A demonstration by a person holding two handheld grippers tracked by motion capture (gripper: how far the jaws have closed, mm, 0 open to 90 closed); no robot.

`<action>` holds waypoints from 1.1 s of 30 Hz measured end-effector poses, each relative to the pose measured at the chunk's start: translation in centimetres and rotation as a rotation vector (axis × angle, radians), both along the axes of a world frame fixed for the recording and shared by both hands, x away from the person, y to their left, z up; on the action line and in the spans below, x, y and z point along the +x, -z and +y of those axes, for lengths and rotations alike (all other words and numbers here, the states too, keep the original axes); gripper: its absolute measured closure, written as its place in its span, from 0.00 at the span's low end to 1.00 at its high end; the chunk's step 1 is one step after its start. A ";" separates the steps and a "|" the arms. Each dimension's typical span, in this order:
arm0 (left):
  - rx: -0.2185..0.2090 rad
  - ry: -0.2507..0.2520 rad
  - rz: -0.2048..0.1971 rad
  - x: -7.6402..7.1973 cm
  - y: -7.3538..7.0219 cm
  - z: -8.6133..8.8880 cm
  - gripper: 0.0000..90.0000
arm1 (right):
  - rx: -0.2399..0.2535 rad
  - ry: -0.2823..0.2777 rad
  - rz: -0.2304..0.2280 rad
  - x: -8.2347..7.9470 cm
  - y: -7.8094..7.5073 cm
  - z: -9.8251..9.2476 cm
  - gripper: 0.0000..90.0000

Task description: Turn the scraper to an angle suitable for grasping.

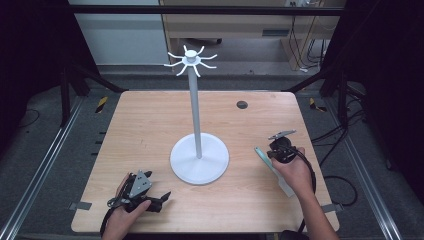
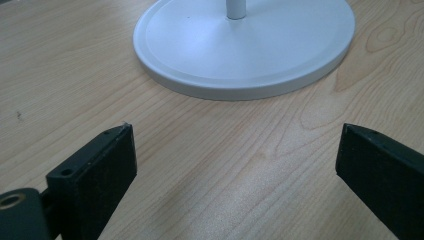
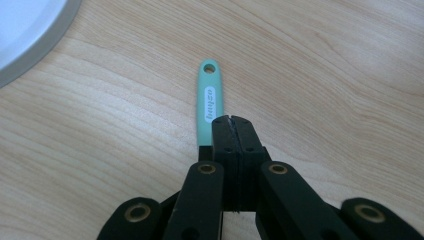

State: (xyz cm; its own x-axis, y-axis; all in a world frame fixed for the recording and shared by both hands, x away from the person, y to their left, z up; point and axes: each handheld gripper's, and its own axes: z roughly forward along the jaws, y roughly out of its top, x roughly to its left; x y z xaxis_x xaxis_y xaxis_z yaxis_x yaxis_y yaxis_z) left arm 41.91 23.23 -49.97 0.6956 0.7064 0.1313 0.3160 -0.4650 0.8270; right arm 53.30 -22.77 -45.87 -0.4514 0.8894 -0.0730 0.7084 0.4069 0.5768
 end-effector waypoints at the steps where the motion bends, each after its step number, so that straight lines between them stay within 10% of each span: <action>1: 0.000 0.000 0.000 0.0 0.0 0.0 0.03 | 0.000 0.000 0.000 0.0 0.0 0.0 1.00; 33: -0.004 0.002 -0.003 -0.1 -0.1 0.0 0.03 | -0.021 0.012 0.030 2.5 2.1 0.7 1.00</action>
